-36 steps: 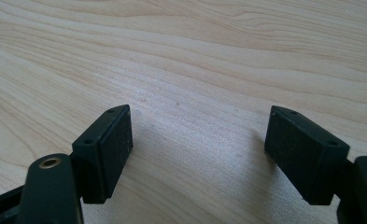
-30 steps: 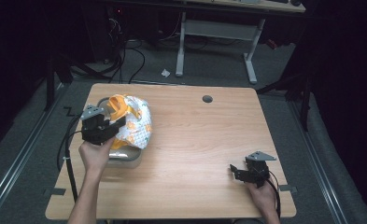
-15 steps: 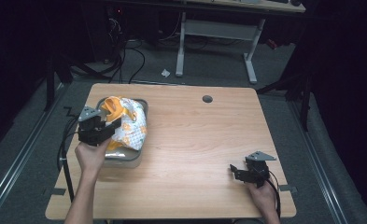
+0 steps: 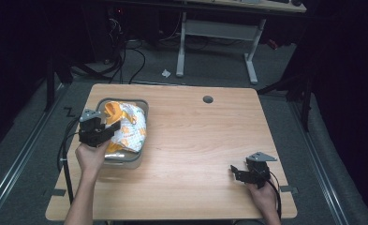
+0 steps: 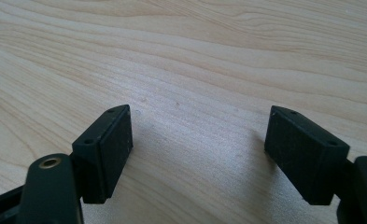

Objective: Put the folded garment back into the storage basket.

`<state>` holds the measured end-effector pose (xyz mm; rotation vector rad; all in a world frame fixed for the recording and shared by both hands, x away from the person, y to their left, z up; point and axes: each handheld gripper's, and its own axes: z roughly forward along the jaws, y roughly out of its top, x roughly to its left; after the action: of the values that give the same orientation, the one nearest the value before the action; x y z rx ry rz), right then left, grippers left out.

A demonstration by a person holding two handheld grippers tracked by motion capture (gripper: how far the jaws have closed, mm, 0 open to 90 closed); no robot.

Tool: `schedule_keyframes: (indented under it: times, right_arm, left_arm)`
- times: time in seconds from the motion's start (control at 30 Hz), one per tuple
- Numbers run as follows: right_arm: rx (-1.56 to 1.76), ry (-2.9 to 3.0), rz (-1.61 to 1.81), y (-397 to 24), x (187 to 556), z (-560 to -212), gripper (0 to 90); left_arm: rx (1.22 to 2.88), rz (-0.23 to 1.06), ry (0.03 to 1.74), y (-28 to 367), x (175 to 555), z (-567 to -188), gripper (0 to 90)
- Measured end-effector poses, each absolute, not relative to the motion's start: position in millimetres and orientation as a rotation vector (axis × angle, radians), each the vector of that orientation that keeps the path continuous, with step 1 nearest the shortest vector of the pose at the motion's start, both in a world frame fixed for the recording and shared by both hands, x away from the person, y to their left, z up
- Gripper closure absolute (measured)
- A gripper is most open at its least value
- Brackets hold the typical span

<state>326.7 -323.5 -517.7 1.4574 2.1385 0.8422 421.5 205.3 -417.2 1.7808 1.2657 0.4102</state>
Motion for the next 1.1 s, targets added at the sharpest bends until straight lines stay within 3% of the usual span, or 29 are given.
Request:
schedule_keyframes:
  times: [1.1]
  right_arm:
    - [1.459, 2.137, 0.841, -323, 327, -518, 23.7]
  left_arm:
    - [1.944, 0.428, 1.422, 200, 435, -450, 73.6]
